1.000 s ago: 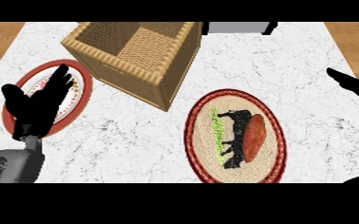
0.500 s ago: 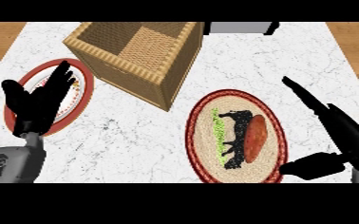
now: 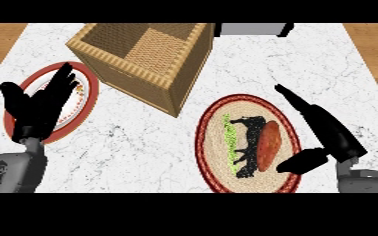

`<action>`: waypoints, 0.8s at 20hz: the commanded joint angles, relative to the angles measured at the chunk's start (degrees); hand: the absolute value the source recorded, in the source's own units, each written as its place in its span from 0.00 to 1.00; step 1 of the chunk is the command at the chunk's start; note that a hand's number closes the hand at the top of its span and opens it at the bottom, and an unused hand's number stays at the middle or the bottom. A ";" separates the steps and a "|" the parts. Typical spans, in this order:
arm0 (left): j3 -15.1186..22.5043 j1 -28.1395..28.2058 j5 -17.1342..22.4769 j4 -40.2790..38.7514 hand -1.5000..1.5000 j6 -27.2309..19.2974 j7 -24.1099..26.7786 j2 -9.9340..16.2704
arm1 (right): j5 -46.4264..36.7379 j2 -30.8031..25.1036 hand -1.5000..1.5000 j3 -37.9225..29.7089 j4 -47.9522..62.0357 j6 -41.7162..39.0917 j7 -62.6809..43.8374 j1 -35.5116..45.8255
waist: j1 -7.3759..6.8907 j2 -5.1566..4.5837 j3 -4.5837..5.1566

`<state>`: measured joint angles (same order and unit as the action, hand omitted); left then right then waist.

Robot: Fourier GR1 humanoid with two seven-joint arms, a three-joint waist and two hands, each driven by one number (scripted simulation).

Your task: Pick the sweet potato from the placemat and place it in the basket

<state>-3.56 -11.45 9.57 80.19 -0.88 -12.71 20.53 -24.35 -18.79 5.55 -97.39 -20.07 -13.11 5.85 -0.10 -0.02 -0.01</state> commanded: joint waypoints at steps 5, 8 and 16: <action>-3.12 1.14 -1.72 -1.33 0.50 3.45 1.91 -1.07 | -3.92 0.63 0.00 -1.68 1.83 -2.06 3.91 -1.81 | 0.15 0.05 0.01; -2.62 0.23 -3.11 -1.94 0.50 1.78 0.97 -3.05 | -2.67 -0.85 0.00 -4.27 4.36 -4.12 7.95 -1.15 | 0.17 0.03 0.00; -4.05 0.46 -4.33 -2.34 0.50 3.36 2.73 -4.23 | -5.57 4.20 0.00 -2.20 6.95 -2.42 10.78 -1.12 | 0.08 0.02 0.01</action>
<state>-7.16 -11.95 5.98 78.50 1.66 -11.77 17.44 -28.23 -17.10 2.60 -91.99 -23.22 -2.53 3.34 0.07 0.02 0.00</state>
